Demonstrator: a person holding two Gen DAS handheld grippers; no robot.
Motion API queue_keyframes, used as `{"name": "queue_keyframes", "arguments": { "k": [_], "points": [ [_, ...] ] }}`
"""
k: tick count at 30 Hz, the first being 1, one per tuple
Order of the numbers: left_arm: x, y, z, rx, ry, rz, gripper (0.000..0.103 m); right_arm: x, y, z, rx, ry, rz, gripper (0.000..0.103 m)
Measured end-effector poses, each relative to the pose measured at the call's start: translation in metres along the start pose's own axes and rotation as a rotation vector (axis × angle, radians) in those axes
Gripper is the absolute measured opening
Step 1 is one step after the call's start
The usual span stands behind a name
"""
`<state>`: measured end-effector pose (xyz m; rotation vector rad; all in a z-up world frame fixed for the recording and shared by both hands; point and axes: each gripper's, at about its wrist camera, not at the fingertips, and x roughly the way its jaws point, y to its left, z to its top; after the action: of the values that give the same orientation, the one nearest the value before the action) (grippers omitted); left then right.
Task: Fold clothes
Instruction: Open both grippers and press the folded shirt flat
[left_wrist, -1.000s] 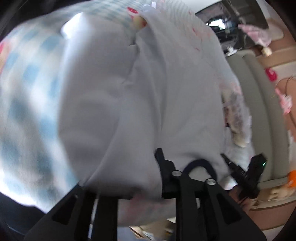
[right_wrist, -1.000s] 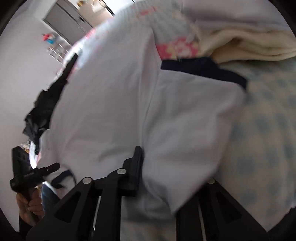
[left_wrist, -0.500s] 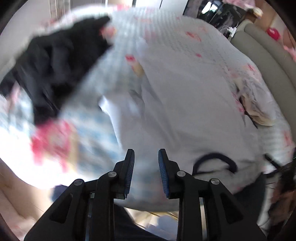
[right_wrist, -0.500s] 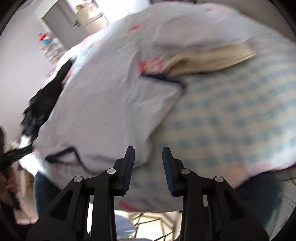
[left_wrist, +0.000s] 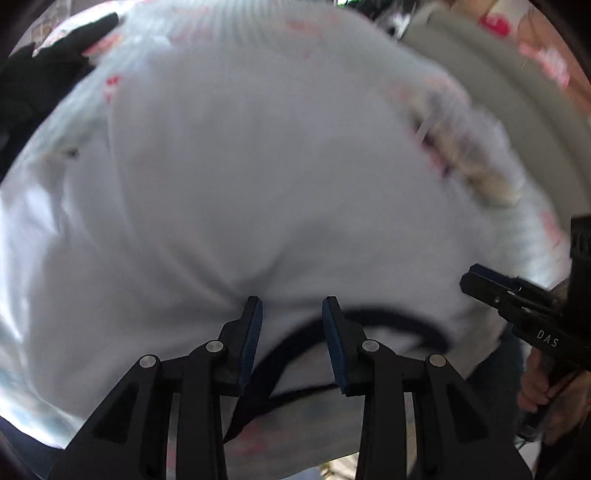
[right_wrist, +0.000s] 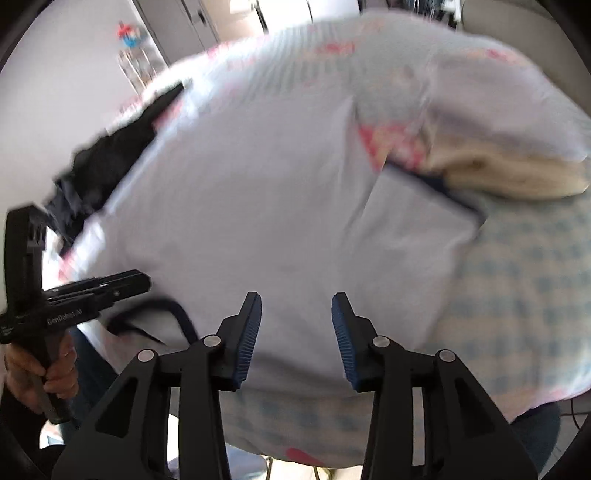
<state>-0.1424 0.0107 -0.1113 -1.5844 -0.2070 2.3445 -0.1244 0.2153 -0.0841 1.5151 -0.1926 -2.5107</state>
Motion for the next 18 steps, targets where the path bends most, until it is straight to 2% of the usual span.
{"name": "queue_keyframes", "arguments": {
  "k": [3, 9, 13, 16, 18],
  "points": [
    [-0.002, 0.000, -0.015, 0.029, 0.000, 0.006, 0.036, 0.028, 0.003, -0.023, -0.006, 0.077, -0.036, 0.041],
    [-0.010, 0.015, -0.039, 0.005, -0.005, -0.040, 0.036, 0.011, -0.006, -0.054, 0.007, 0.036, 0.009, 0.041],
    [-0.011, 0.012, -0.043, 0.053, 0.038, -0.054, 0.037, 0.004, -0.020, -0.063, 0.057, 0.047, 0.027, 0.041],
    [-0.015, 0.017, -0.045, 0.052, 0.115, -0.179, 0.039, -0.002, -0.023, -0.069, 0.066, 0.075, 0.005, 0.041],
    [-0.030, 0.015, -0.041, 0.070, 0.061, -0.210, 0.039, -0.013, -0.017, -0.069, 0.037, 0.058, -0.006, 0.041]
  ]
}}
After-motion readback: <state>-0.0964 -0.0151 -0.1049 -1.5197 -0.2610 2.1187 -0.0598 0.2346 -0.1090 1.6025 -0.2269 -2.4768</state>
